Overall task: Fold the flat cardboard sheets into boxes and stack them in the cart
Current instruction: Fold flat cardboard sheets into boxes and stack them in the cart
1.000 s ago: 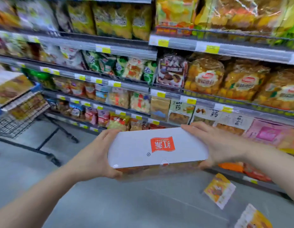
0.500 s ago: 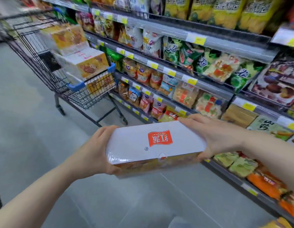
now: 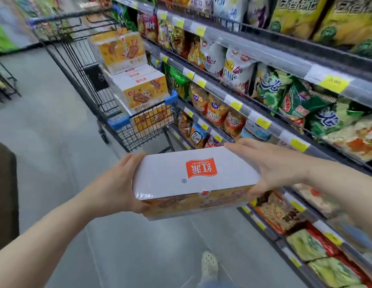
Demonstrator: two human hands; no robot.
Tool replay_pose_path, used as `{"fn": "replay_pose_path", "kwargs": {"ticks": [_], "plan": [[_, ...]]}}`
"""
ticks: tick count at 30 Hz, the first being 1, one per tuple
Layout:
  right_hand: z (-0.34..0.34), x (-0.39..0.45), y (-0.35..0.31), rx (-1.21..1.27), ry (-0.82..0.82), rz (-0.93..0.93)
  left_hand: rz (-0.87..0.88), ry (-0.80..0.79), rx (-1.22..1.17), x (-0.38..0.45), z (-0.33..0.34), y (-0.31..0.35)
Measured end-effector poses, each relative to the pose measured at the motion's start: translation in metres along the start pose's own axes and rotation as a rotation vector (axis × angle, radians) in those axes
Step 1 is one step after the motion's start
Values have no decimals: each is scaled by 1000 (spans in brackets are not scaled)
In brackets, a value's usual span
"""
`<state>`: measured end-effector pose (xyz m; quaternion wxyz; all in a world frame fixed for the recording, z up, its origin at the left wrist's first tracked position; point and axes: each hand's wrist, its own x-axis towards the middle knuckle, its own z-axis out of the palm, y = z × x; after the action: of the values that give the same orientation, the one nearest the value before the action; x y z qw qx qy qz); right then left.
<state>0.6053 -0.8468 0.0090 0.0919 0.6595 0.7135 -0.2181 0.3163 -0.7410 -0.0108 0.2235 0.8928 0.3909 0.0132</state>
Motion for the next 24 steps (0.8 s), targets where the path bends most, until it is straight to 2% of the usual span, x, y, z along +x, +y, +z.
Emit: {"fn": "replay_pose_path", "kwargs": {"ticks": [4, 12, 19, 24], "plan": [[-49, 50, 39, -41, 10, -57, -61, 39, -2, 55, -26, -2], [-117, 133, 65, -80, 2, -127, -179, 56, 32, 124, -70, -24], [-155, 225, 77, -93, -15, -127, -145, 68, 25, 196, -96, -84], [-199, 314, 74, -79, -21, -113, -120, 79, 42, 267, -145, -152]]}}
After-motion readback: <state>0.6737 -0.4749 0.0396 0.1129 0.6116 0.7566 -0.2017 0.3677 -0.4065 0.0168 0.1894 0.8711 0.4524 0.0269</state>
